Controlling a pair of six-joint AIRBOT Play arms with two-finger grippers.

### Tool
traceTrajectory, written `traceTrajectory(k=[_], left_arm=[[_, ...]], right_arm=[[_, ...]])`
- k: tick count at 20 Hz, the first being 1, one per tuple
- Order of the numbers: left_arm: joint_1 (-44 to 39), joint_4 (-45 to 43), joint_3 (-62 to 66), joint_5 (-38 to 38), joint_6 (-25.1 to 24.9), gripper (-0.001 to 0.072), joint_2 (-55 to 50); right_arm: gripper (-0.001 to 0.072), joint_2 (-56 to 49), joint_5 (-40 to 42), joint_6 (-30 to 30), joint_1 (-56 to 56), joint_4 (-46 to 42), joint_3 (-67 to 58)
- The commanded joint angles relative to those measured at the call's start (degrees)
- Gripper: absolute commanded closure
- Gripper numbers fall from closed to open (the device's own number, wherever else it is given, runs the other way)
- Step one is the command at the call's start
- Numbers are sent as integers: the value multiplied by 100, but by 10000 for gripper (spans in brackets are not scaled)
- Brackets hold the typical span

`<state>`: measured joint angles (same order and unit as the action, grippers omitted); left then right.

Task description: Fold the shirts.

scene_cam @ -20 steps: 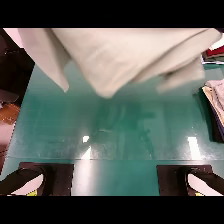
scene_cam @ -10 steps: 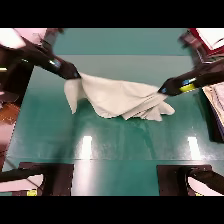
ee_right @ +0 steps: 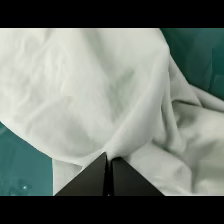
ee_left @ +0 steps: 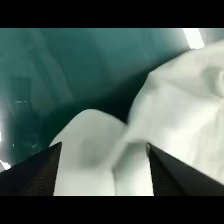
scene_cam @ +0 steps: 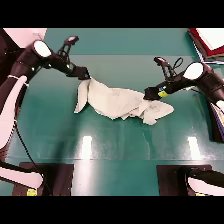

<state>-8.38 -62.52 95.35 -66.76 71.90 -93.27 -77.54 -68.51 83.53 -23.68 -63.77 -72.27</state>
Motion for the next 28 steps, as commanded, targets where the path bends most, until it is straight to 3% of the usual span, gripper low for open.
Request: traceTrajectory(k=[1,6,10,13,16,21,22,23,24,28], left_arm=[[267,-109,699,-879,496,108,31],[234,208,-789,-817,813,108,960],[-83,1558,-3322,369,820,108,1606],[-361,2522,-4496,1419,713,107,1620],[-498,3018,-4870,2557,719,107,1593],[-498,3202,-4868,3248,723,110,1458],[-496,3204,-4868,3368,723,166,1458],[-496,3211,-4861,3460,715,456,1458],[-496,3209,-4861,3528,699,658,1458],[-107,3008,-4400,2933,229,684,1620]], right_arm=[[696,-70,-42,-2,133,0,-391],[696,-70,-162,-4,363,-46,-802],[696,-70,-192,-7,367,-35,-798],[696,-70,-210,-11,365,-31,-798],[696,-70,-225,-11,321,-31,-798],[696,-70,-400,-11,0,-42,-798],[696,-70,-492,-11,-79,-46,-798],[696,-70,-612,-11,-155,-48,-798],[696,-70,-743,-11,-208,-48,-798],[696,385,-1274,-7,-431,-79,-299]])
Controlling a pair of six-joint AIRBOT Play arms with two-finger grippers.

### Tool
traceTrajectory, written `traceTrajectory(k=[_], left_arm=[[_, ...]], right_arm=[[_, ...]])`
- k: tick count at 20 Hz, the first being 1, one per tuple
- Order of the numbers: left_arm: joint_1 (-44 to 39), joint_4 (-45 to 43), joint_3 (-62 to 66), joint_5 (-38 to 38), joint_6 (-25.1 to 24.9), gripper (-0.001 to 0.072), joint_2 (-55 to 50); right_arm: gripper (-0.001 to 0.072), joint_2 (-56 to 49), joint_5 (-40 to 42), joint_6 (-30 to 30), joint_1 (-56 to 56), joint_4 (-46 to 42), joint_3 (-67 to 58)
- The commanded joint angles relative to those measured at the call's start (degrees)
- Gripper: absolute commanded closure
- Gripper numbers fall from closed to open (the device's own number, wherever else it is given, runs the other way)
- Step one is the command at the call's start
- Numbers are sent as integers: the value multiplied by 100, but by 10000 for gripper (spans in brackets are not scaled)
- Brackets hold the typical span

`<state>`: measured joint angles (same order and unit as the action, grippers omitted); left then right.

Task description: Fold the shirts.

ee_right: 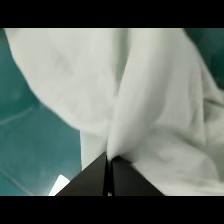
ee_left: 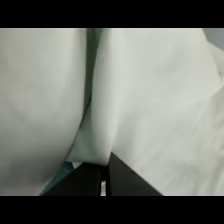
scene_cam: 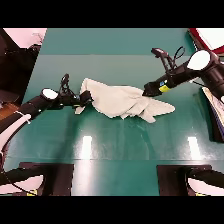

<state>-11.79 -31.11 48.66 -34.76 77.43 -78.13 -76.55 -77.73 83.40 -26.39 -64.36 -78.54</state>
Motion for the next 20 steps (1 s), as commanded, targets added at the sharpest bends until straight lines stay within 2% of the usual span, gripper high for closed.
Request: traceTrajectory(k=[1,2,3,4,5,8,10,15,16,17,20], left_arm=[[422,-385,553,-531,-407,684,216],[579,-671,855,-800,-442,684,308],[726,-984,1185,-1130,-442,683,407],[822,-1259,1469,-1427,-442,683,463],[887,-1521,1749,-1703,-442,683,487],[892,-1862,2159,-2133,-439,683,487],[892,-1867,2164,-2299,-437,683,479],[892,-1950,2164,-2649,-437,683,479],[892,-1952,2164,-2647,-437,683,479],[892,-1950,2164,-2643,-437,683,479],[892,-1950,2164,-2634,-437,683,479]], right_arm=[[695,581,-291,9,-205,-15,715],[693,841,-260,9,-247,-11,1080],[564,1086,-284,7,-271,-13,1436],[278,1274,-275,7,-262,-28,1681],[137,1438,-168,9,-181,-9,1860],[140,1672,57,-20,424,-22,1971],[143,1515,68,-297,1134,-17,1969],[182,442,282,-918,3027,144,1969],[238,199,308,-1051,3259,289,1967],[263,-52,345,-1169,3429,411,1967],[262,-704,516,-1259,3550,492,1912]])
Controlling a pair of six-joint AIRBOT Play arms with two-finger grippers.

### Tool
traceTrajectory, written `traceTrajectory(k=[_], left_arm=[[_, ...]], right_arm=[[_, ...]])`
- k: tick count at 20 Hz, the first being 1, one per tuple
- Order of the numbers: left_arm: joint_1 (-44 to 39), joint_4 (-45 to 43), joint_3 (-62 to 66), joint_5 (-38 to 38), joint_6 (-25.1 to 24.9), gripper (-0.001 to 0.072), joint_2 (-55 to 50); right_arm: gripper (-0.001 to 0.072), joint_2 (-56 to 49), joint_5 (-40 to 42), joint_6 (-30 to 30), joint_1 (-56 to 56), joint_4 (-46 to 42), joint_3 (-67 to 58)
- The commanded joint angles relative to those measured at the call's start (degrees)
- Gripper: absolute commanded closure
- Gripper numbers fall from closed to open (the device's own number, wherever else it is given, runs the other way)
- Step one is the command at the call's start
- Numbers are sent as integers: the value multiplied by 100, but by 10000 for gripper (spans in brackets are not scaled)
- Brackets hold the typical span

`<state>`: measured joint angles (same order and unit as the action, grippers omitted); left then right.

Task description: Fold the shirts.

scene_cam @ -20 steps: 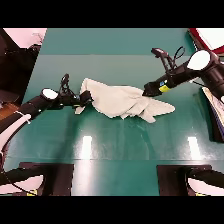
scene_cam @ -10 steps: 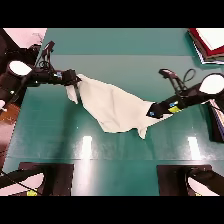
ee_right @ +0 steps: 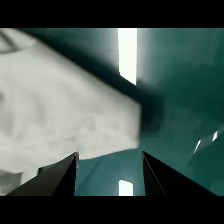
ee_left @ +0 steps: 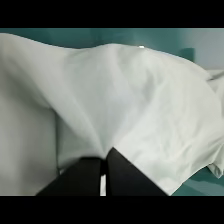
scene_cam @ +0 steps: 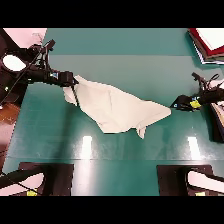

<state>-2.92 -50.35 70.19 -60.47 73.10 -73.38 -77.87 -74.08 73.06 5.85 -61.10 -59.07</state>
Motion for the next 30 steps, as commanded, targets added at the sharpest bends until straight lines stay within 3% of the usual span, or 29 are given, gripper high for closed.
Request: traceTrajectory(k=[1,6,7,8,9,10,15,22,25,30], left_arm=[[4,-26,11,-63,-4,683,4],[4,-26,11,-72,-4,683,4],[4,-28,11,-83,-7,683,7],[4,-28,11,-129,-7,683,7],[4,-31,11,-181,-9,683,7],[4,-31,11,-229,-9,683,7],[4,-116,302,-660,-2,684,13],[4,-229,3860,-2146,15,684,321],[4,-197,4953,-2179,142,684,627],[4,-177,5064,-2033,348,684,1482]], right_arm=[[262,-793,101,-234,278,190,-146],[267,-1408,-291,-409,-238,555,-787],[352,-1464,-413,-420,-330,553,-883],[528,-1493,-485,-509,-404,551,-949],[649,-1491,-516,-575,-461,553,-988],[695,-1484,-535,-616,-466,560,-1038],[697,-929,-485,-592,-372,557,-1554],[697,1322,-55,-295,210,549,-3821],[697,1952,20,-236,223,299,-4538],[697,2583,-415,452,225,-376,-4907]])
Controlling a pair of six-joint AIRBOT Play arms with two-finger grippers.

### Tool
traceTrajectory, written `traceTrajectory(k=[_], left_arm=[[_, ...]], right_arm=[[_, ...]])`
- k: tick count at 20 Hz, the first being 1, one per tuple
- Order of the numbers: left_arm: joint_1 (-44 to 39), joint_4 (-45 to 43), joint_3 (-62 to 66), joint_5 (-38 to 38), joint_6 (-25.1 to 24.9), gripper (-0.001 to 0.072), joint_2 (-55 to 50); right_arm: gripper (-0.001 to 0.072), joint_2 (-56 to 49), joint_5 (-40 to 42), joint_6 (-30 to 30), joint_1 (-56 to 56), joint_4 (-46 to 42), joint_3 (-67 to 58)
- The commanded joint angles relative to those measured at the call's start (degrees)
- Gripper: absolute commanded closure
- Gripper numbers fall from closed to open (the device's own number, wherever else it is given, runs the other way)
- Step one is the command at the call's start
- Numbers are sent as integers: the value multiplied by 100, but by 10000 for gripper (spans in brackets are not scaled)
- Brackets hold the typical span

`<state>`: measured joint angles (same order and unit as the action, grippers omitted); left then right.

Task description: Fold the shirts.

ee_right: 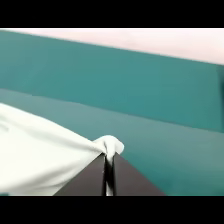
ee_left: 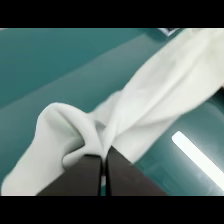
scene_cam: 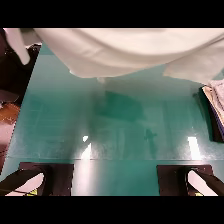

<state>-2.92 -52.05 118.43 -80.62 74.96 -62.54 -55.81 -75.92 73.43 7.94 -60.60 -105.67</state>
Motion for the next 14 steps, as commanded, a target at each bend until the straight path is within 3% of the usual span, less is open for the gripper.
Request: traceTrajectory(k=[1,5,8,12,14], left_arm=[[4,11,240,-20,166,684,503],[4,-11,-275,17,144,684,444],[4,-13,-1281,-68,107,683,-210],[4,-11,-2271,-313,96,683,-1773],[4,-11,-2494,-225,52,683,-2664]], right_arm=[[697,424,-455,581,13,-518,-247],[697,7,-1659,1043,13,-544,-243],[697,-826,-2487,1274,11,-538,-192],[697,-1818,-2435,1266,-221,-546,1005],[697,-2275,-1832,1034,-391,-544,1797]])
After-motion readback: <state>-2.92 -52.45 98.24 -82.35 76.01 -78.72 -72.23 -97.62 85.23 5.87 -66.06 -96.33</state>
